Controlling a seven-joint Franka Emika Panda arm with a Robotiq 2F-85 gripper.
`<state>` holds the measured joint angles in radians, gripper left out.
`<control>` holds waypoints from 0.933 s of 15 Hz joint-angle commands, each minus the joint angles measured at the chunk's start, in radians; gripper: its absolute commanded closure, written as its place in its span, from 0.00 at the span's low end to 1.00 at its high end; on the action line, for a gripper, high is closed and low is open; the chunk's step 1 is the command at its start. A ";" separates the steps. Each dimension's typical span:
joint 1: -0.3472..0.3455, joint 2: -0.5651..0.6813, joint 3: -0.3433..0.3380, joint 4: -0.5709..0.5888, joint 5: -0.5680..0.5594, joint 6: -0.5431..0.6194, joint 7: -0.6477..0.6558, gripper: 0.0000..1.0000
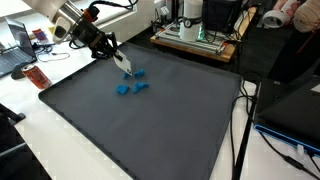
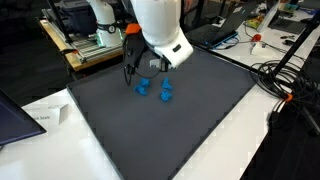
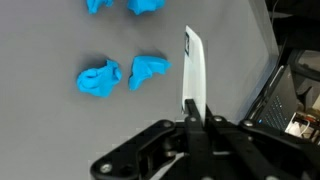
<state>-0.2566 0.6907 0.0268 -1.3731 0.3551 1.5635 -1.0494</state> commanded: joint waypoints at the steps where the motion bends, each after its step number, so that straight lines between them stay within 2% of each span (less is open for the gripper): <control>1: -0.017 0.124 0.025 0.176 -0.014 -0.114 -0.028 0.99; 2: -0.017 0.147 0.027 0.208 -0.008 -0.139 -0.009 0.99; 3: -0.009 0.083 0.018 0.103 -0.010 -0.069 -0.013 0.96; 9: -0.011 0.136 0.025 0.178 -0.012 -0.105 -0.011 0.96; 12: 0.001 0.135 0.029 0.165 -0.048 -0.024 -0.091 0.99; 14: -0.003 0.148 0.039 0.174 -0.078 -0.048 -0.171 0.99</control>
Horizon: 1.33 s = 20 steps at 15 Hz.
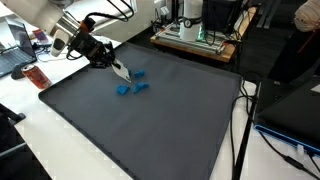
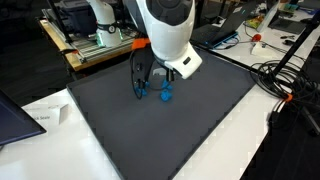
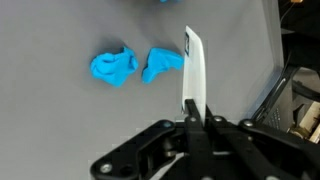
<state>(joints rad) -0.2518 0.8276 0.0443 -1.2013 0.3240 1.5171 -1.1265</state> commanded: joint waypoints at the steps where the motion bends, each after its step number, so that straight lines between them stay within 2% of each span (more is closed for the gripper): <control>1: -0.013 0.017 0.027 0.007 -0.061 -0.026 -0.142 0.99; 4: -0.027 0.025 0.035 0.014 -0.092 -0.087 -0.287 0.99; 7: -0.028 0.043 0.031 0.041 -0.131 -0.205 -0.413 0.99; 10: -0.018 0.054 0.023 0.059 -0.164 -0.294 -0.495 0.99; 17: -0.005 0.062 0.016 0.088 -0.195 -0.374 -0.584 0.99; 20: -0.020 0.071 0.019 0.108 -0.150 -0.409 -0.562 0.99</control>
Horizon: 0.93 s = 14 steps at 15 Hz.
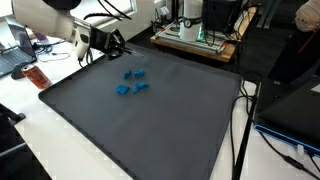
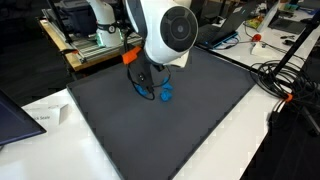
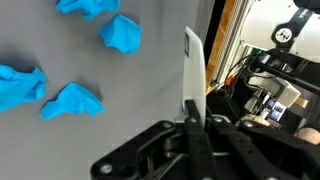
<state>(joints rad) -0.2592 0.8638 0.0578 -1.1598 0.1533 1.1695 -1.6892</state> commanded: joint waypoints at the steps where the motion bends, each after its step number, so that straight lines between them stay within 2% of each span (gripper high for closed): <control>1: -0.016 0.038 0.005 0.073 0.028 -0.075 0.002 0.99; 5: -0.029 0.045 0.003 0.086 0.060 -0.093 0.028 0.99; 14: -0.032 0.029 -0.011 0.055 0.126 0.052 0.173 0.99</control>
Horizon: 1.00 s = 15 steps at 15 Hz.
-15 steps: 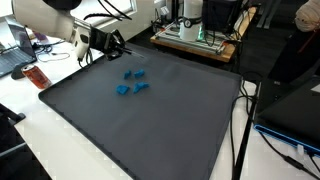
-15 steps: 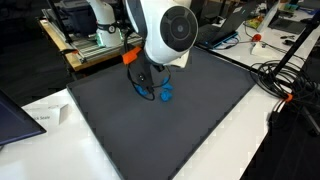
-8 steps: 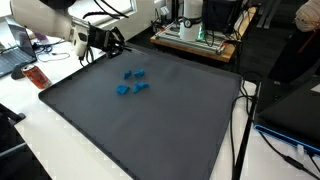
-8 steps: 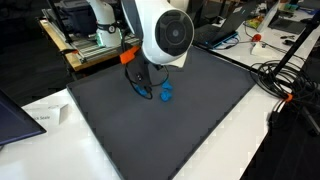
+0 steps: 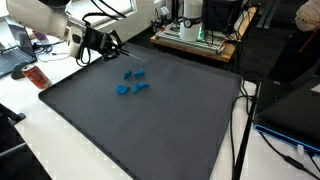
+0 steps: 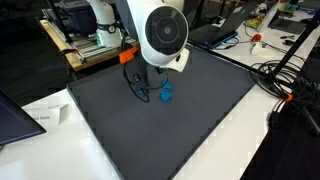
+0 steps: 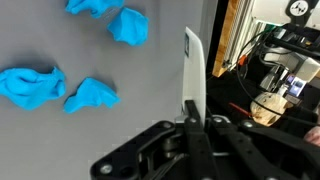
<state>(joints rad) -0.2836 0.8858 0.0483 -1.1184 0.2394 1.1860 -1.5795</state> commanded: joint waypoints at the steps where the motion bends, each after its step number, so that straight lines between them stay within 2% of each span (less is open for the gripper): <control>1: -0.006 0.004 -0.003 0.007 0.046 0.062 0.088 0.99; 8: -0.012 -0.050 -0.007 -0.072 0.055 0.229 0.233 0.99; 15: -0.037 -0.174 -0.032 -0.188 0.057 0.325 0.343 0.99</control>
<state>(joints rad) -0.3040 0.8105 0.0249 -1.1936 0.2700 1.4512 -1.2876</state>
